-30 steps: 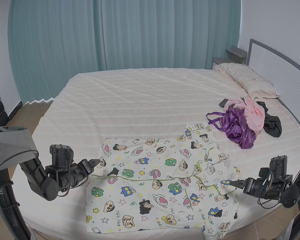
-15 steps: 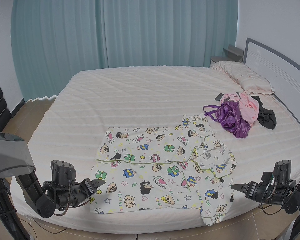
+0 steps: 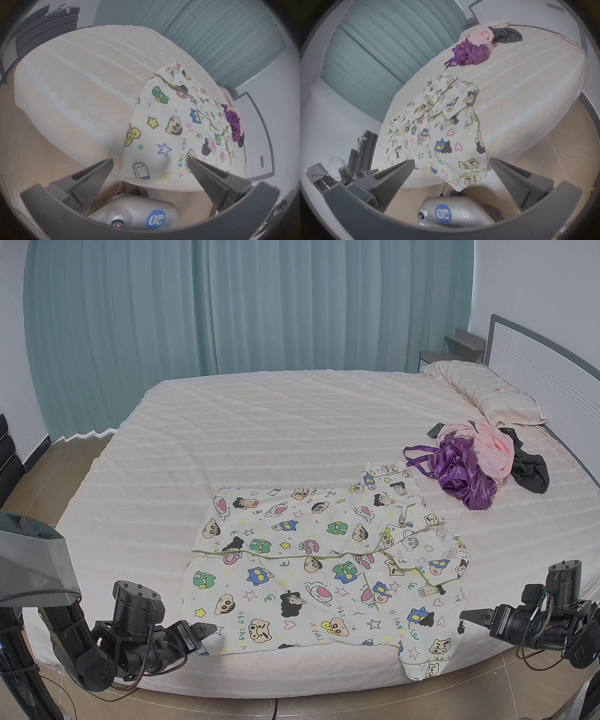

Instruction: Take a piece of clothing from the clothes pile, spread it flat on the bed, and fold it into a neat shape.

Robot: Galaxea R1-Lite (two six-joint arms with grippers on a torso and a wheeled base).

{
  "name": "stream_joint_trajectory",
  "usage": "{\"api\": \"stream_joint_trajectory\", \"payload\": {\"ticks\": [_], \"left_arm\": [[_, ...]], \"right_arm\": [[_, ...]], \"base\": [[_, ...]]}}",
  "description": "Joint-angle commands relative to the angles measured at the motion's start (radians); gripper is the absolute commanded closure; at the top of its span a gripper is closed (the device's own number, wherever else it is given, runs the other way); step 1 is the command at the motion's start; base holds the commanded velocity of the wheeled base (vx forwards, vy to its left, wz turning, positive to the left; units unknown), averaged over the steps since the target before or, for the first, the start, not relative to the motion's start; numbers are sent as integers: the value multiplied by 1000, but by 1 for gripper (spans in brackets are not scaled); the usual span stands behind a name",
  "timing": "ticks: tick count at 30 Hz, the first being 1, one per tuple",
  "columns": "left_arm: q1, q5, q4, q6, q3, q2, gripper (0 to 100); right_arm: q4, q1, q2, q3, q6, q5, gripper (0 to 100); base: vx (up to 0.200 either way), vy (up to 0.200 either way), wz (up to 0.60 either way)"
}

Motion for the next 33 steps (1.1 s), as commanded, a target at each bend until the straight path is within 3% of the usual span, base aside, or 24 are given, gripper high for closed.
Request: {"api": "stream_joint_trajectory", "payload": {"ticks": [1, 17, 18, 33], "left_arm": [[-21, 54, -9, 0, -13, 106, 0], [-44, 66, -38, -54, -19, 85, 0], [-44, 66, -38, -54, -19, 83, 100], [-34, 69, -39, -52, -28, 79, 100]], "right_arm": [[-1, 1, 0, 18, -2, 0, 0], [-1, 1, 8, 18, -5, 2, 0], [-1, 1, 8, 18, -5, 2, 0], [-1, 4, 17, 18, -6, 2, 0]], "base": [[0, 0, 0], [0, 0, 0], [0, 0, 0], [0, 0, 0]]}}
